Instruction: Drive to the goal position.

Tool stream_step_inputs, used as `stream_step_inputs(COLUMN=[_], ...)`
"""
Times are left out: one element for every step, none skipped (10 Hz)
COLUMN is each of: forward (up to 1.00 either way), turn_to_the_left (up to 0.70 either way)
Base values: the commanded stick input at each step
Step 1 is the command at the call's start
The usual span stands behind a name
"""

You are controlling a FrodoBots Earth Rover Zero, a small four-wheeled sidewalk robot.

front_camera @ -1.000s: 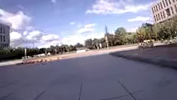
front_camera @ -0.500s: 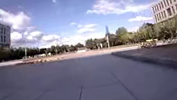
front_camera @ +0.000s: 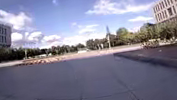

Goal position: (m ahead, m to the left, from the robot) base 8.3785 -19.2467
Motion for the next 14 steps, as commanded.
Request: stream_step_inputs(forward=[0.70,0.70,0.70,0.70,0.70,0.70,0.70,0.70,0.70,0.70,0.70,0.70,0.70,0.70], turn_to_the_left=[0.00,0.00,0.00,0.00,0.00,0.00,0.00,0.00,0.00,0.00,0.00,0.00,0.00,0.00])
